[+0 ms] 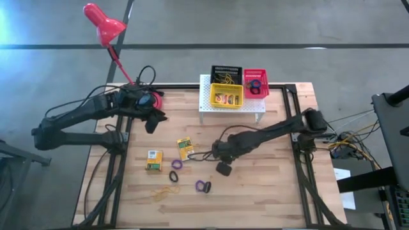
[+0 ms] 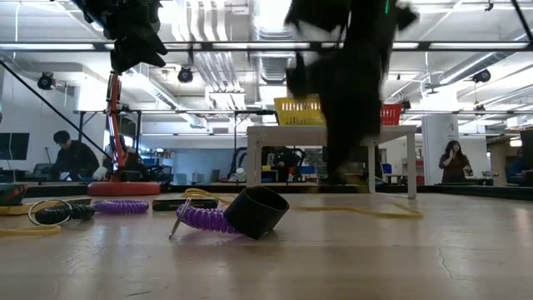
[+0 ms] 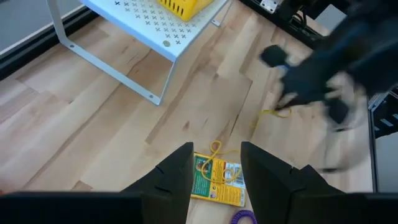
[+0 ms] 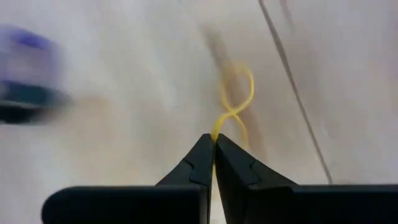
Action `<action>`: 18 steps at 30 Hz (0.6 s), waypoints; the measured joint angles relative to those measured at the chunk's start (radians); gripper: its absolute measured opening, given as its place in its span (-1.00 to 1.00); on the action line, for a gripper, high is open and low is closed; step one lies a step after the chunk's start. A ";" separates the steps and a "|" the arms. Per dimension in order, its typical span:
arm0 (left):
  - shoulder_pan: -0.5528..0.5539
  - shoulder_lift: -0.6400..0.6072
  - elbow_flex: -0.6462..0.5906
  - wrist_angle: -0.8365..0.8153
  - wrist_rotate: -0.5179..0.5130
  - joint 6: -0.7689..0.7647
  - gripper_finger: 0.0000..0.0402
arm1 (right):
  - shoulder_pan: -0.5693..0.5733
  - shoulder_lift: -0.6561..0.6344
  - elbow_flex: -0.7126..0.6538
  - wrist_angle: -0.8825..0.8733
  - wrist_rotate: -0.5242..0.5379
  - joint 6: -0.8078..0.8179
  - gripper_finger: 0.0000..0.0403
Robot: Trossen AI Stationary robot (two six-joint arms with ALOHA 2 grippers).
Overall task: Pick & Place Office Desk Supplies
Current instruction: Put the yellow rubber band in the black bin on the shelf
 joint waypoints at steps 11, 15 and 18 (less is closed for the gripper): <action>0.000 0.000 0.000 0.006 0.000 0.003 -0.31 | -0.087 -0.214 0.270 -0.012 0.099 -0.032 -0.96; 0.000 0.000 0.000 0.009 0.000 0.002 -0.31 | -0.171 -0.233 0.398 -0.028 0.264 -0.132 -0.96; 0.000 0.000 0.000 0.015 0.000 0.002 -0.31 | -0.258 -0.241 0.496 -0.033 0.335 -0.207 -0.96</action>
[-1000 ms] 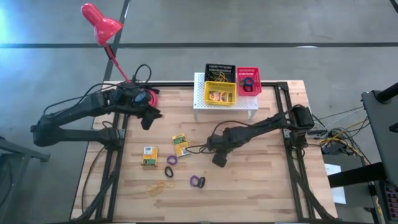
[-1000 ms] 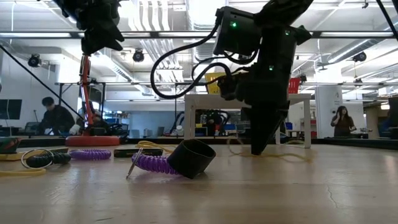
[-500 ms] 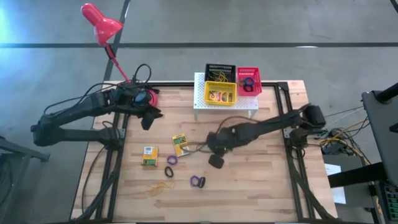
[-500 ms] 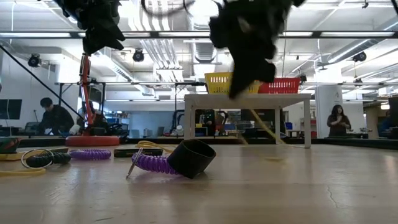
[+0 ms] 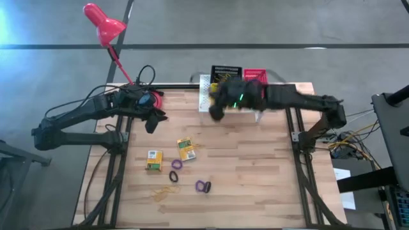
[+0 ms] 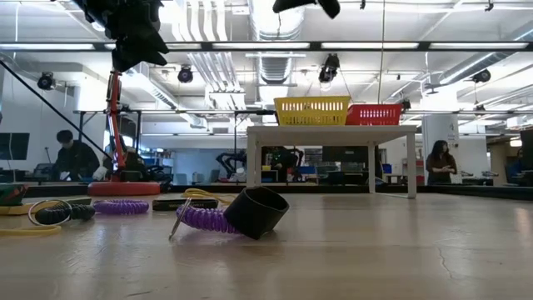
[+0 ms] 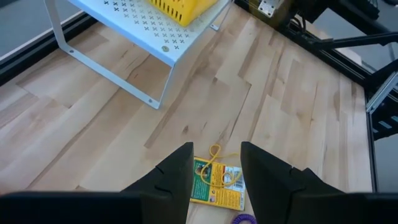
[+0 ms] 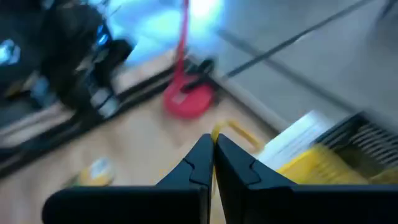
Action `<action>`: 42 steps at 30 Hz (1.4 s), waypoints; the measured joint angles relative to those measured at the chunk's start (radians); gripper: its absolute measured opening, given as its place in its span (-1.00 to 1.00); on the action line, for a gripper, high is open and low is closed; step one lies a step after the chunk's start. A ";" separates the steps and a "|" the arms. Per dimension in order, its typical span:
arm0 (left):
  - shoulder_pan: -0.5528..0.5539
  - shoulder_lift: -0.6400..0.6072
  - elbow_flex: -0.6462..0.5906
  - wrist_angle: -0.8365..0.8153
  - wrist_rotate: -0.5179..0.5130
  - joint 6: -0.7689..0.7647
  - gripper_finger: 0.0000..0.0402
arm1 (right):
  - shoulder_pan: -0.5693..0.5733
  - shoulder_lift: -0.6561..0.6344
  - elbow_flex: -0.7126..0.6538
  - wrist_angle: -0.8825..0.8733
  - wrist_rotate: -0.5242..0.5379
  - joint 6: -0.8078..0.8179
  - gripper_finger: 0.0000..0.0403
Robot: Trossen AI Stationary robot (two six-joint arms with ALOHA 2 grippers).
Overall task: Pick & Place Office Desk Supplies
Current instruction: Put the yellow rubber band in the black bin on the shelf
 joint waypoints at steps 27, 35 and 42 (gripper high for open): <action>0.000 0.000 0.000 0.026 0.000 -0.003 -0.31 | -0.506 0.013 -0.133 -0.059 -0.125 -0.133 -0.68; 0.000 0.000 -0.004 0.027 0.000 -0.003 -0.31 | -0.476 -0.039 -0.122 -0.022 -0.159 -0.084 -0.23; 0.000 0.003 -0.010 0.028 0.000 0.033 -0.31 | -0.321 -0.079 -0.123 -0.028 -0.158 -0.044 -0.14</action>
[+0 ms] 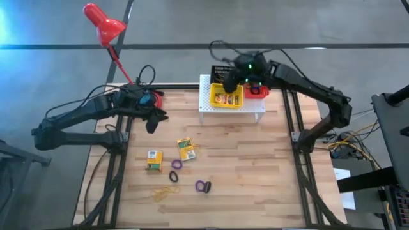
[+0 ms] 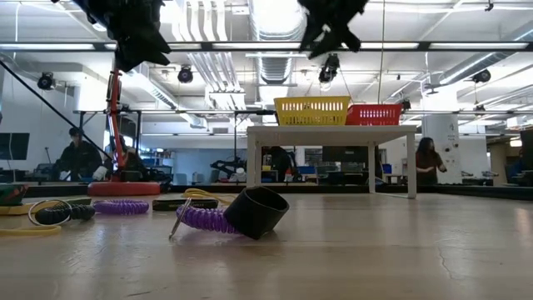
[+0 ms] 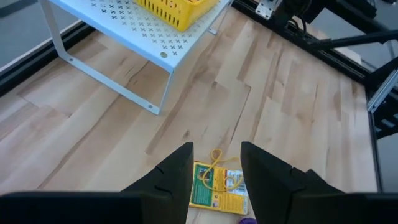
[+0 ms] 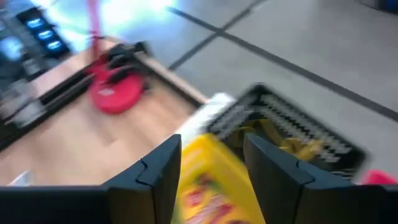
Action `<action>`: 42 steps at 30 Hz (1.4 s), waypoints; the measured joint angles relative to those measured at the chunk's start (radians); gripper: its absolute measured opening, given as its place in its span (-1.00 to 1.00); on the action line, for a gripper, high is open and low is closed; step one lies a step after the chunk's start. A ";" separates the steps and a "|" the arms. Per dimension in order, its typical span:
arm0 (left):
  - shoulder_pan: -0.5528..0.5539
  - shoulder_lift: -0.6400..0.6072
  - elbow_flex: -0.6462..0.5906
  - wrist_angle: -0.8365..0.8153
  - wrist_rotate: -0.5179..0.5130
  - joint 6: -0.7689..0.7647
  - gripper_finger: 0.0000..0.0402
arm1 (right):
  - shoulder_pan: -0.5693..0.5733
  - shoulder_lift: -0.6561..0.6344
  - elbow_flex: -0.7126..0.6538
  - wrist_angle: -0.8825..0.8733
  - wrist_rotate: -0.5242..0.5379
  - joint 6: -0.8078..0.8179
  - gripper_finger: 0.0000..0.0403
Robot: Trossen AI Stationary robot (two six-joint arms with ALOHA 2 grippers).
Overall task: Pick & Place Office Desk Supplies
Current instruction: Put the yellow rubber band in the black bin on the shelf
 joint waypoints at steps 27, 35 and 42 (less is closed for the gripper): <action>-0.225 0.426 -0.375 0.763 0.095 0.344 -0.31 | 0.641 -0.010 -0.100 -0.300 0.398 0.458 -0.43; -0.242 0.682 -0.317 0.896 0.026 0.225 -0.16 | 0.644 -0.091 -0.103 -0.374 0.397 0.440 -0.48; -0.243 0.859 -0.183 0.766 -0.009 0.218 -0.20 | 0.644 -0.165 -0.105 -0.422 0.397 0.411 -0.51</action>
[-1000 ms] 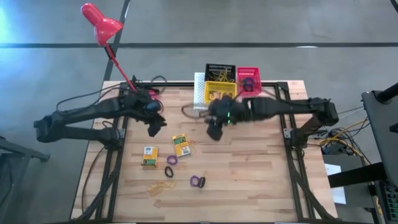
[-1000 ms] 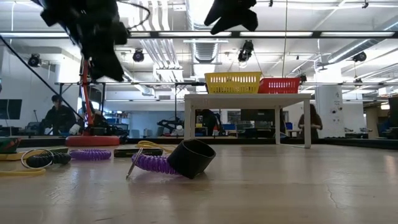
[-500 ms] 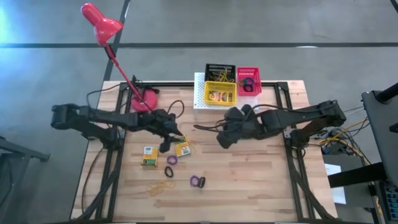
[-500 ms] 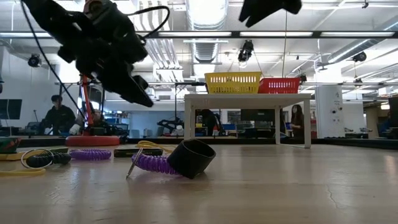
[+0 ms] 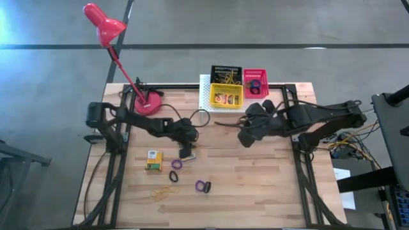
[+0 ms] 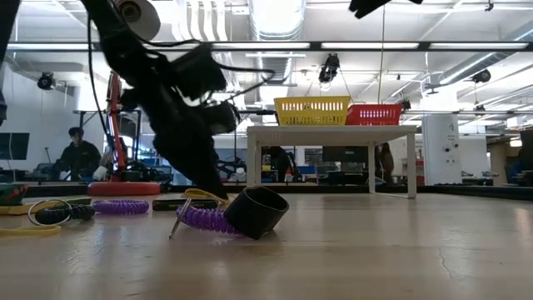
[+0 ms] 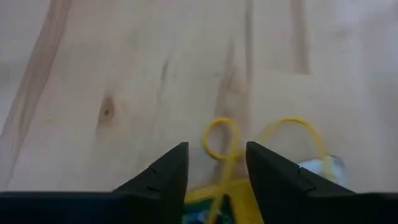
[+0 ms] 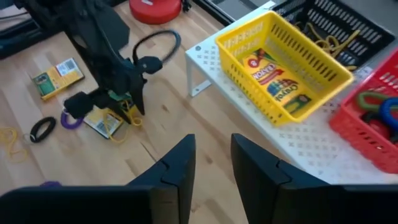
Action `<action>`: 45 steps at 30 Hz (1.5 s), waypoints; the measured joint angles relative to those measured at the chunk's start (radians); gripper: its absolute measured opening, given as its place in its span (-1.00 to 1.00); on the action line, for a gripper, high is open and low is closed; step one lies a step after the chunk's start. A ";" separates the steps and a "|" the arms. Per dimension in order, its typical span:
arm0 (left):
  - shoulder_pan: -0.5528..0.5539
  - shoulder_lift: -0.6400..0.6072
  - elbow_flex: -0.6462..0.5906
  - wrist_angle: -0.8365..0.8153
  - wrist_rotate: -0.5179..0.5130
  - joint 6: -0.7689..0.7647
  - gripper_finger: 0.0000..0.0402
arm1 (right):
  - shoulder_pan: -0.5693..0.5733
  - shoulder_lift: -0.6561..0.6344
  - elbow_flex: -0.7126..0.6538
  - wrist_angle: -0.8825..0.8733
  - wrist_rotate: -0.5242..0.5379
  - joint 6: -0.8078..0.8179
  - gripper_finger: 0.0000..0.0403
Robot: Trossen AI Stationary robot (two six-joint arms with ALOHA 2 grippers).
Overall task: Pick & Place Office Desk Supplies
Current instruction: Put the yellow rubber band in the black bin on the shelf
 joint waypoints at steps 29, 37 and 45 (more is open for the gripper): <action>-0.015 -0.179 0.849 -0.614 0.009 -0.127 -1.00 | 0.172 -0.295 -0.166 -0.014 0.172 0.082 -0.64; 0.106 0.006 1.178 -0.591 -0.083 0.042 -1.00 | 0.192 -0.298 -0.196 -0.005 0.179 0.210 -0.68; 0.265 0.174 1.286 -0.473 -0.123 0.176 -1.00 | 0.246 -0.298 -0.190 0.004 0.245 0.292 -0.71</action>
